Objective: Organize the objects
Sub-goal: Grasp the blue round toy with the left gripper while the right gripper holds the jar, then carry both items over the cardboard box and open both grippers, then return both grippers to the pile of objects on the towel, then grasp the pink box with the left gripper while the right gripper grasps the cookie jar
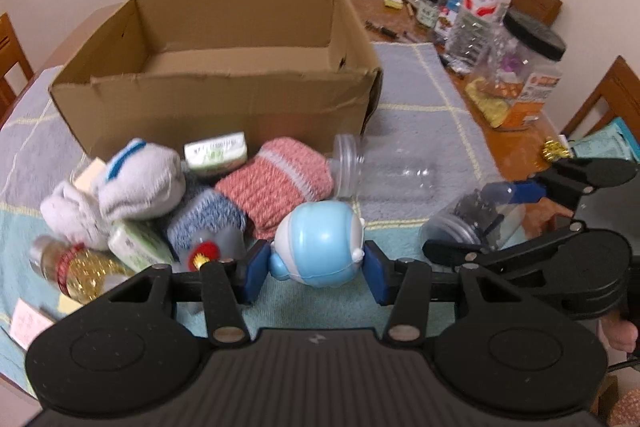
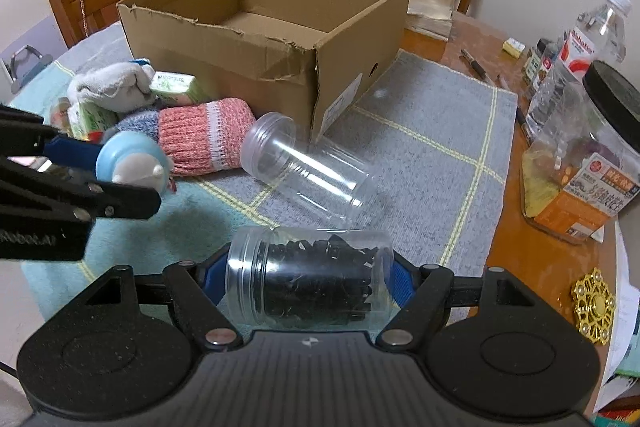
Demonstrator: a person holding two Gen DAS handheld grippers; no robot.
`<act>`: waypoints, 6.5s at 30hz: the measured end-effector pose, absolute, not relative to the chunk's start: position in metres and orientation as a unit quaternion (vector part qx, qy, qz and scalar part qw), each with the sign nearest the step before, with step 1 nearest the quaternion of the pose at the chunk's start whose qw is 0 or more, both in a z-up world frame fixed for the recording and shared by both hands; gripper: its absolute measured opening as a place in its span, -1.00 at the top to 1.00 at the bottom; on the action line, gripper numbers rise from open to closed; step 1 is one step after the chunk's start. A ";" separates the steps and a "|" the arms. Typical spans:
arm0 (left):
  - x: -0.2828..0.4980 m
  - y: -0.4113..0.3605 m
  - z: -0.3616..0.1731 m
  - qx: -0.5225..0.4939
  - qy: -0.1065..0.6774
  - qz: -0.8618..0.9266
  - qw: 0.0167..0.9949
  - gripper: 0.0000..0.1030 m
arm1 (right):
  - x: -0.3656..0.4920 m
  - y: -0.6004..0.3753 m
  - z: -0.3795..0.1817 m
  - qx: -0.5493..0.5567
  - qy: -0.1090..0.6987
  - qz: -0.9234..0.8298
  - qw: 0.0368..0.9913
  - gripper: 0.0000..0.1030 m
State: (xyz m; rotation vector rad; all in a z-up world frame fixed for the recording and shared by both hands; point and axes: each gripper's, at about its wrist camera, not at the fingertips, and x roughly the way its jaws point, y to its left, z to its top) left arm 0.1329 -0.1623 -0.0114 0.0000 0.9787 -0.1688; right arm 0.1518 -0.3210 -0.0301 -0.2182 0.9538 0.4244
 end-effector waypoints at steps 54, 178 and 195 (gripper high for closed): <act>0.292 -0.050 0.039 0.085 0.403 -0.089 0.907 -0.80 | 0.273 -0.213 0.055 -0.055 0.376 0.198 0.903 -1.00; 0.084 0.065 -0.077 0.051 0.463 -0.084 0.881 -0.65 | 0.089 -0.090 -0.046 -0.181 0.403 0.357 0.823 -1.00; 0.089 0.076 -0.078 0.056 0.468 -0.079 0.879 -0.59 | 0.085 -0.071 -0.052 -0.195 0.418 0.357 0.813 -1.00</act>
